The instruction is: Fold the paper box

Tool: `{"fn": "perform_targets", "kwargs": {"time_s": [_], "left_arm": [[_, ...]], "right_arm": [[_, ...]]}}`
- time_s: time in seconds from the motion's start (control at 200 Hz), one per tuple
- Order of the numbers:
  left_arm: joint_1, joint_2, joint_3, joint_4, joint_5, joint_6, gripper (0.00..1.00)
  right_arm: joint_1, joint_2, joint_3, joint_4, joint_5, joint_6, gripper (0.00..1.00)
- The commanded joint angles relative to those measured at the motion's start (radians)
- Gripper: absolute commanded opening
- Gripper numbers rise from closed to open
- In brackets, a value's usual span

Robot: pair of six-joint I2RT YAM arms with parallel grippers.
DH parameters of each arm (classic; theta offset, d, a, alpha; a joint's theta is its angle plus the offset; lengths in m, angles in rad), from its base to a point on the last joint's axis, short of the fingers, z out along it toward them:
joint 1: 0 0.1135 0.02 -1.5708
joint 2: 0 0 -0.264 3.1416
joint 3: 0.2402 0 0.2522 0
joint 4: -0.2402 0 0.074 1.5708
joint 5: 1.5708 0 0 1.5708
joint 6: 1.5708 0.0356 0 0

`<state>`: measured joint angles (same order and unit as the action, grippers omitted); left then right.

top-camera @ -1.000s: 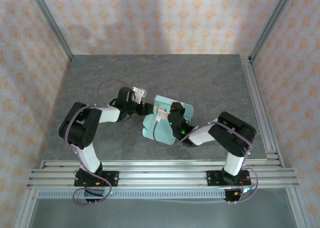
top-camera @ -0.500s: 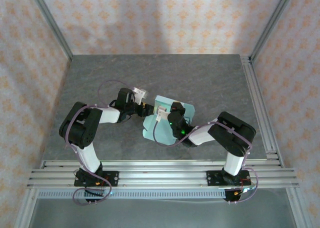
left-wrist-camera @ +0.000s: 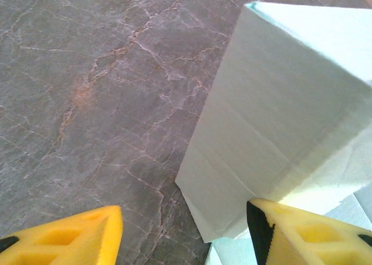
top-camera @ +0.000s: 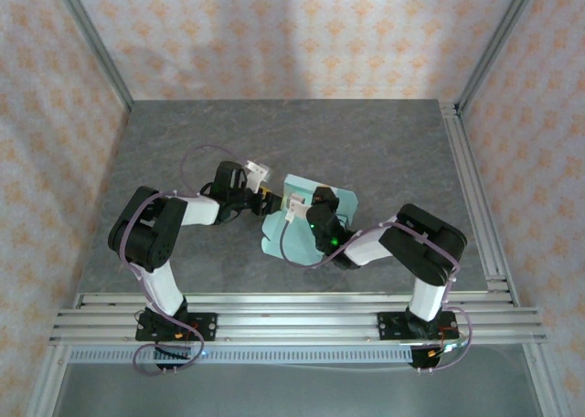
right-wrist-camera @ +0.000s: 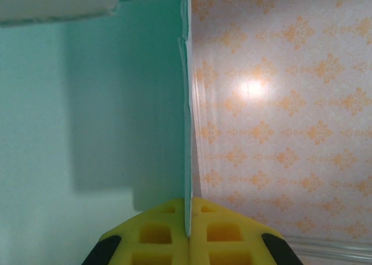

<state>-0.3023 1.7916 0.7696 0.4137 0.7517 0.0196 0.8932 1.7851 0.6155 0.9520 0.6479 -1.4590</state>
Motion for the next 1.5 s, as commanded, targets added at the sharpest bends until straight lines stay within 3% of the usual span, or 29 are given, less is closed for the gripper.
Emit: {"fn": "perform_targets", "kwargs": {"time_s": [0.0, 1.001, 1.226, 1.491], "left_arm": [[-0.043, -0.007, 0.001, -0.044, 0.095, 0.052, 0.62], [-0.044, 0.056, 0.081, -0.055, 0.141, 0.051, 0.59], [-0.051, 0.085, 0.14, -0.11, 0.112, 0.056, 0.52], [-0.07, 0.112, 0.181, -0.135, 0.051, 0.039, 0.5]], "right_arm": [[0.001, 0.029, 0.021, -0.005, -0.024, 0.025, 0.0], [-0.007, 0.036, 0.024, 0.008, -0.026, 0.026, 0.0], [-0.007, 0.03, 0.026, 0.01, -0.024, 0.026, 0.0], [-0.005, 0.014, 0.028, 0.005, -0.033, 0.026, 0.0]]}}
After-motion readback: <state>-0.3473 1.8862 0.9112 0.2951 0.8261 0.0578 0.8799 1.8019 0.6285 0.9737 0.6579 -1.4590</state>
